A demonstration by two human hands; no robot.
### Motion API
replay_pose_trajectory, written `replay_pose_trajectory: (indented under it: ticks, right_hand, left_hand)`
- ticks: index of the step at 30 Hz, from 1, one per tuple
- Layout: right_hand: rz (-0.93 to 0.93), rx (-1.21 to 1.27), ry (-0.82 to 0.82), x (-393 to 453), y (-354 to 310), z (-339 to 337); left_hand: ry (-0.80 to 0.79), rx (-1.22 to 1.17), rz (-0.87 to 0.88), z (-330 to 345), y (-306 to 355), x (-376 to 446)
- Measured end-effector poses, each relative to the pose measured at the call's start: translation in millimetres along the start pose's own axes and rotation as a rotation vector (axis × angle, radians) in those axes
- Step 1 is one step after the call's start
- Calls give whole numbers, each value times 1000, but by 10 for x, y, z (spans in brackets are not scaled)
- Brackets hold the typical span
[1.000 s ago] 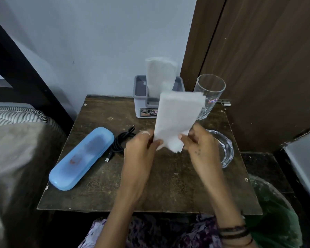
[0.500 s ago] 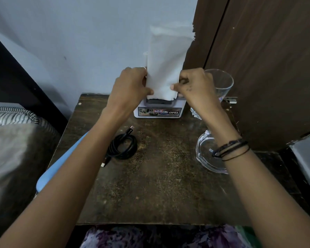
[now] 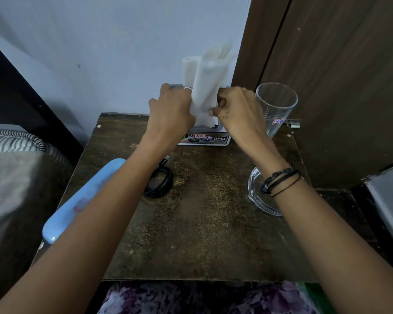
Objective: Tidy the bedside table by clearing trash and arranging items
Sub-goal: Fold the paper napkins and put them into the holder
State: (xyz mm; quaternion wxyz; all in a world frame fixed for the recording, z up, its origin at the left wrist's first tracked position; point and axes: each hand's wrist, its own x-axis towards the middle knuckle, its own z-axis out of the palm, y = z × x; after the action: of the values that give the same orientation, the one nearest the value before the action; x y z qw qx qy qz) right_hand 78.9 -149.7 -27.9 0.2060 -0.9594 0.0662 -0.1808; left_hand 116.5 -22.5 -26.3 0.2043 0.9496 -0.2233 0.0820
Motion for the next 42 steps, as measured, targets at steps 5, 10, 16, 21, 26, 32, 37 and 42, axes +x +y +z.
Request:
replay_pose_trajectory:
  ticks: [5,10,16,21,26,32,37,42]
  right_hand:
    - [-66,-113,9,-28,-32,44]
    - [-75,-149,-30,-41,-42,49]
    - [47,152,-138,93,-9,-57]
    - [51,212,-119,93,23,-38]
    - [57,227,-99,104,-6,-75]
    - [80,241,-24,44,44,-89]
    - [83,154,-101,60,13,-116]
    - [180,373,-24,49,17,-202]
  left_hand:
    - [-2,105,-16,13,-35,1]
    - [-63,24,-46,44,-94,42]
    - [-137,-70,-123,35,-137,103]
    - [-216,-22,-119,-5,-104,135]
    - [-215,-15,-108,-7,-111,120]
    - [-19,-240,-161,-96,-134,66]
    - [-6,-155,-151,-79,-106,52]
    - [89,-315,-190,-143,-153,30]
